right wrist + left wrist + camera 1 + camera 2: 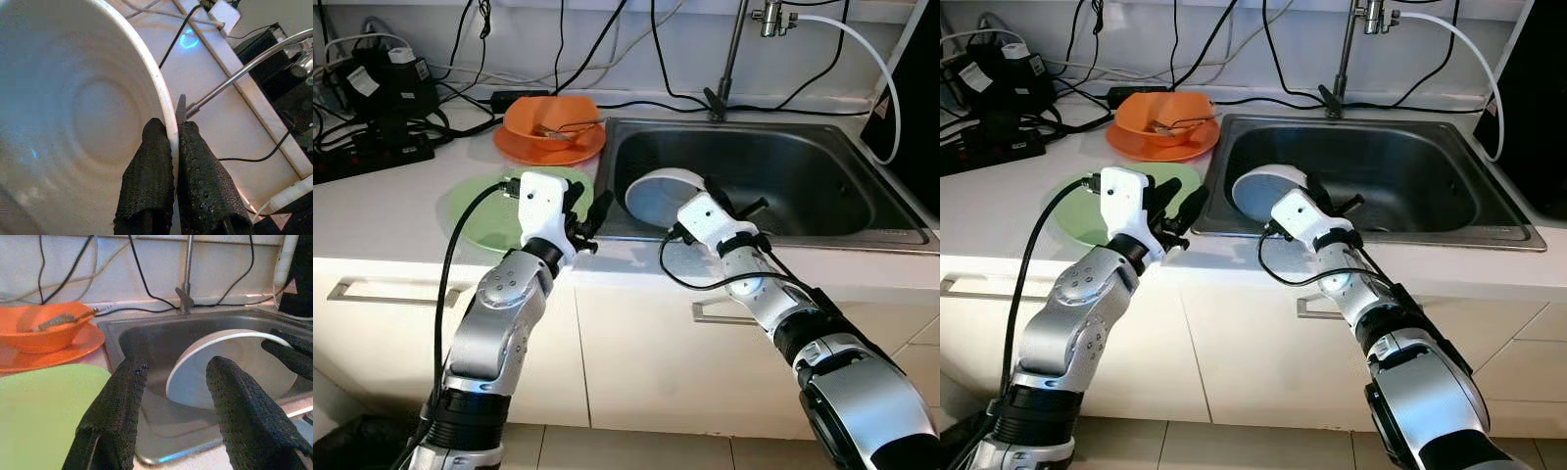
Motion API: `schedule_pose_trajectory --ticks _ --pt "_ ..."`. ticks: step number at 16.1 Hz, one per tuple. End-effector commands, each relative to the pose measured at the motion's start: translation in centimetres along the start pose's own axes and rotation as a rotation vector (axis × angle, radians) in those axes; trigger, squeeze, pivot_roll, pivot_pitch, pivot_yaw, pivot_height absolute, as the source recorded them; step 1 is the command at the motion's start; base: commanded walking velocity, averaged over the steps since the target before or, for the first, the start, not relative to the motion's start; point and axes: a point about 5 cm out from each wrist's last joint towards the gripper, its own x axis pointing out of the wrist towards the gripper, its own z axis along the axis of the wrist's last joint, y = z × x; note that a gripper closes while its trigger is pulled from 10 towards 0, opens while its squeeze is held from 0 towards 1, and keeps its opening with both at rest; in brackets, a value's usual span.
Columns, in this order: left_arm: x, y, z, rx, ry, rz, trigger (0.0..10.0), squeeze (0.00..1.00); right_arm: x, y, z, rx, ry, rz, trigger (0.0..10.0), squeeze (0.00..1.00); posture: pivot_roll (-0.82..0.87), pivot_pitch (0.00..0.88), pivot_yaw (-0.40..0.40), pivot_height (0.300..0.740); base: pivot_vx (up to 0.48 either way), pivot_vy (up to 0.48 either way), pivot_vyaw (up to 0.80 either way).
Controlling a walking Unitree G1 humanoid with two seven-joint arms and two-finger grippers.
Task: Kitchen organization
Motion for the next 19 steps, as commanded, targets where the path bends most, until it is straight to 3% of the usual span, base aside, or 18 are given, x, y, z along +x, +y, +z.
schedule_pose_trajectory --ticks 1,9,17,18,19 --pt "-0.4 0.0 0.0 0.016 0.015 -0.045 10.0 0.00 0.8 -0.7 1.2 0.008 -0.050 -0.017 10.0 0.00 0.08 0.000 -0.009 0.740 0.000 0.000 0.00" --pt "-1.8 -0.5 -1.2 0.152 0.151 -0.256 10.0 0.00 0.7 -0.7 1.0 0.019 -0.038 -0.005 10.0 0.00 0.09 0.000 -0.009 0.740 0.000 0.000 0.00" --pt "-1.9 -0.6 -1.9 0.164 0.195 -0.251 10.0 0.00 0.6 0.0 0.9 0.028 -0.030 0.051 10.0 0.00 0.09 0.000 -0.012 0.740 0.000 0.000 0.00" --pt "-1.8 -0.5 -2.0 0.160 0.201 -0.237 10.0 0.00 0.5 0.1 1.0 0.031 -0.032 0.059 10.0 0.18 0.09 0.000 -0.012 0.740 0.000 0.000 0.00" --pt "-1.8 -0.4 -2.0 0.159 0.205 -0.233 10.0 0.00 0.5 0.2 1.0 0.034 -0.033 0.061 10.0 0.66 0.09 0.000 -0.012 0.740 0.000 0.000 0.00"
